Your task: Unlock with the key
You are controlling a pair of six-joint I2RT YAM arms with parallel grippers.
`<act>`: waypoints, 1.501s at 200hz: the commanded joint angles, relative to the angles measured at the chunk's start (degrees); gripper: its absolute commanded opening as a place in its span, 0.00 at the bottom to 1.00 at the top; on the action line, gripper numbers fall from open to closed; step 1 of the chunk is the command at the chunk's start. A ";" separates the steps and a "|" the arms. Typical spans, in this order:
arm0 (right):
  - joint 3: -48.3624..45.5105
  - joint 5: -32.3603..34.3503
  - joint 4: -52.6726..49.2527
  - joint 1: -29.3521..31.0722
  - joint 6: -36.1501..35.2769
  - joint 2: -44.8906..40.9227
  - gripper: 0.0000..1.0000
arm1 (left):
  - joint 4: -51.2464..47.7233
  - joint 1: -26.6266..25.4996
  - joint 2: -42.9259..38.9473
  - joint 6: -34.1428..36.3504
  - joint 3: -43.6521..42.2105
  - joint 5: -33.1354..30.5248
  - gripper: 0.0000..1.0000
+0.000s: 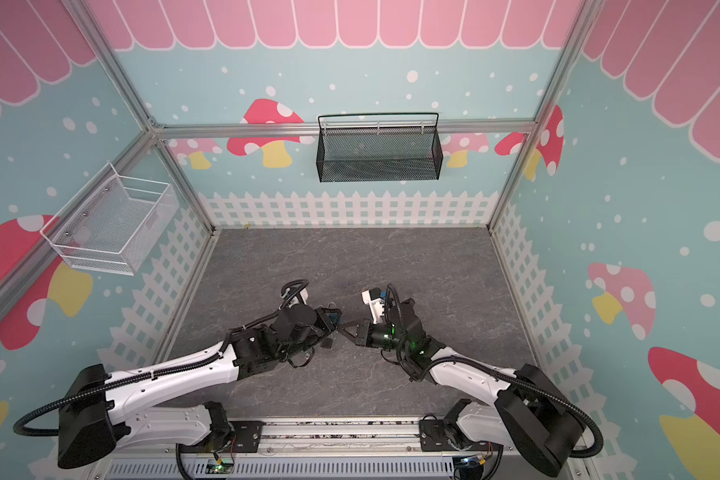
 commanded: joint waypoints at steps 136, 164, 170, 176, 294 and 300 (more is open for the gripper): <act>0.87 -6.63 28.48 1.28 8.79 -1.38 0.00 | 12.48 -0.51 -3.55 -3.14 -6.34 2.89 0.00; 1.60 -6.59 27.10 1.24 7.10 -1.92 0.00 | 12.43 -0.51 -4.07 -2.52 -5.87 3.01 0.00; 1.59 -6.36 26.02 1.24 6.54 -2.07 0.00 | 11.49 -0.51 -4.16 -2.09 -5.32 2.80 0.00; 1.62 -6.06 24.65 1.23 5.75 -2.04 0.00 | 10.50 -0.50 -4.21 -1.51 -4.77 2.46 0.00; 3.85 1.52 -3.91 1.15 -16.63 -6.39 0.28 | -9.72 1.17 -3.80 10.43 5.86 -4.56 0.00; 4.33 1.75 -5.15 1.14 -17.35 -6.88 0.29 | -10.01 1.25 -3.82 10.87 6.01 -4.61 0.00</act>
